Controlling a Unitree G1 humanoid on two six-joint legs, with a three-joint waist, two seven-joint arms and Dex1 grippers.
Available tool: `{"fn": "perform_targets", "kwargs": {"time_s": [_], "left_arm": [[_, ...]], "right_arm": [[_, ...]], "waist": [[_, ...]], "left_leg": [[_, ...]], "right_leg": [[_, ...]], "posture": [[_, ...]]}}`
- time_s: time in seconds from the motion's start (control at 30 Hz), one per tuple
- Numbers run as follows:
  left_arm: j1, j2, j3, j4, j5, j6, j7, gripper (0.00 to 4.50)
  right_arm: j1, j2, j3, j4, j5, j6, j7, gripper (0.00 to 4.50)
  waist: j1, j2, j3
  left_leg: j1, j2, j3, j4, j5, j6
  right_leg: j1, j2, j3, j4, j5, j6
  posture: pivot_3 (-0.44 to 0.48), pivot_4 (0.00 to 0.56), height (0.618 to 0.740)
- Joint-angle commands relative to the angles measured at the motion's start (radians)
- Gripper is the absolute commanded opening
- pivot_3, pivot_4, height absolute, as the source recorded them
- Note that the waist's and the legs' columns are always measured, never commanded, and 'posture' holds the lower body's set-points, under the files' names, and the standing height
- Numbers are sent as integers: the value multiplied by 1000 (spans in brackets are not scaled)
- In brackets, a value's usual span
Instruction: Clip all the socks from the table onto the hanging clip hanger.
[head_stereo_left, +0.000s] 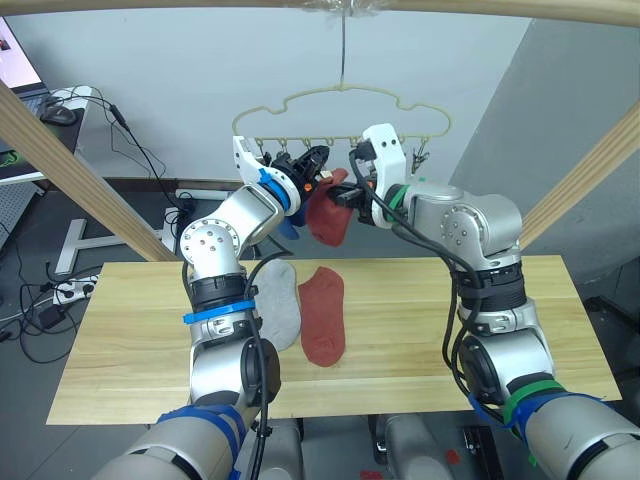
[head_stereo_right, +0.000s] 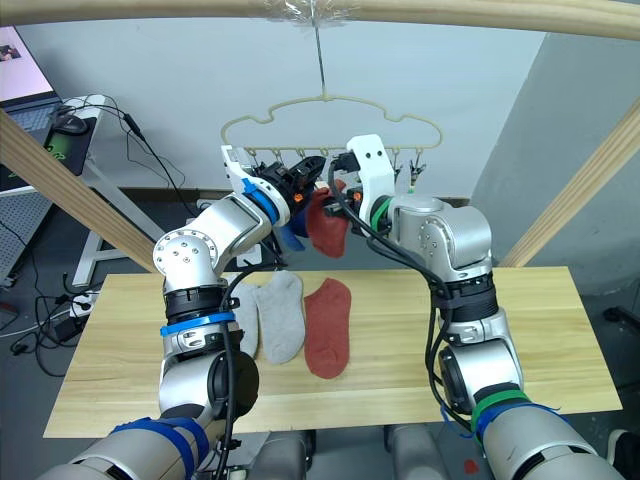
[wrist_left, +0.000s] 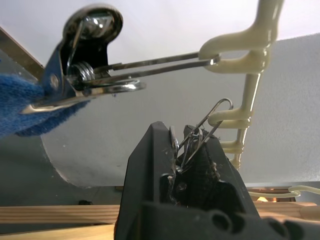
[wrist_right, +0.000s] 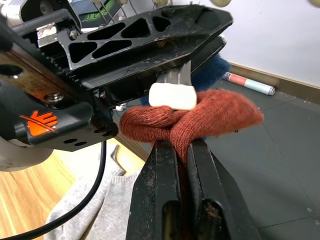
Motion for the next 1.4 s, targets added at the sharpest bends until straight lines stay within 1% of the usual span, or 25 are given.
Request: {"fn": "perform_targets", "kwargs": {"time_s": [0.03,0.47,0.53,0.6,0.67,0.7,0.93,1.03,1.07,1.1,1.13,1.17,1.2,1.23,1.27,1.4], "left_arm": [[6,1,-14,-15,-6,1,3,296],[19,2,-37,-26,1,4,-23,296],[21,0,-33,-30,-12,2,-29,1013],[20,2,-33,-29,-14,2,-30,1476],[20,5,-36,-30,-12,11,-25,2143],[20,6,-37,-32,-13,16,-25,2366],[14,13,-30,-30,-27,23,-37,2366],[21,23,-46,-48,-16,29,-55,2398],[26,28,-54,-58,-12,34,-61,2398],[33,37,-69,-72,-3,40,-73,2398],[40,46,-83,-88,3,47,-85,2398],[54,60,-102,-116,9,58,-102,2398],[68,74,-120,-145,12,68,-117,2398],[80,83,-131,-167,10,75,-129,2398],[90,89,-139,-182,8,78,-137,2398],[147,145,-193,-265,18,95,-208,2398]], "right_arm": [[-47,-5,-28,-37,15,-34,-3,41],[-63,8,-42,-45,33,-37,5,41],[-62,8,-42,-46,32,-37,6,0],[-63,8,-42,-44,31,-38,7,0],[-62,7,-41,-46,31,-36,7,0],[-61,7,-41,-48,32,-34,7,0],[-51,5,-36,-57,35,-20,11,0],[-42,2,-32,-65,36,-9,13,794],[-37,0,-31,-69,36,-5,14,1163],[-32,-1,-28,-75,38,0,15,1440],[-27,-2,-26,-81,39,6,15,1855],[-17,-4,-25,-91,40,14,13,1855],[-6,-5,-23,-102,42,23,11,2315],[4,-5,-23,-114,43,31,8,2341],[12,-6,-22,-123,45,36,6,2527],[56,-10,-13,-175,58,71,-2,3911]], "waist": [[0,0,0],[0,0,0],[0,0,0],[0,0,0],[1,0,0],[1,0,0],[2,0,0],[2,0,0],[2,0,0],[2,0,0],[2,0,0],[2,0,0],[2,0,0],[2,0,0],[2,0,0],[4,0,0]], "left_leg": [[0,0,0,0,0,0],[0,0,0,-1,0,0],[0,0,0,-2,0,0],[0,0,0,-2,0,0],[0,0,0,-4,0,0],[0,1,0,-5,0,0],[0,1,2,-9,0,-1],[0,1,2,-10,0,-1],[0,1,2,-9,0,-1],[0,1,2,-9,0,-1],[0,1,2,-9,0,-1],[0,1,2,-9,0,-1],[0,1,2,-9,0,-1],[0,1,2,-9,0,-1],[0,1,2,-10,2,-3],[0,1,2,-10,2,-4]], "right_leg": [[0,0,0,0,0,0],[0,0,0,-1,0,0],[0,0,0,-1,0,0],[0,0,0,-2,0,0],[0,0,0,-3,0,0],[0,0,-1,-4,0,0],[-1,0,-1,-7,0,0],[-2,0,-1,-7,0,0],[-2,0,-1,-7,0,0],[-2,0,-1,-7,0,0],[-2,0,0,-7,0,0],[-2,0,0,-7,0,0],[-2,0,-1,-7,0,0],[-2,0,0,-7,0,0],[-2,0,-1,-7,0,0],[-2,0,0,-7,0,0]], "posture": [[-30,263,740],[-33,259,740],[-33,259,740],[-34,257,740],[-34,257,740],[-34,257,740],[-33,252,740],[-31,252,740],[-31,252,740],[-31,252,740],[-31,252,740],[-27,253,740],[-25,253,740],[-25,253,740],[-21,252,740],[-11,248,740]]}}
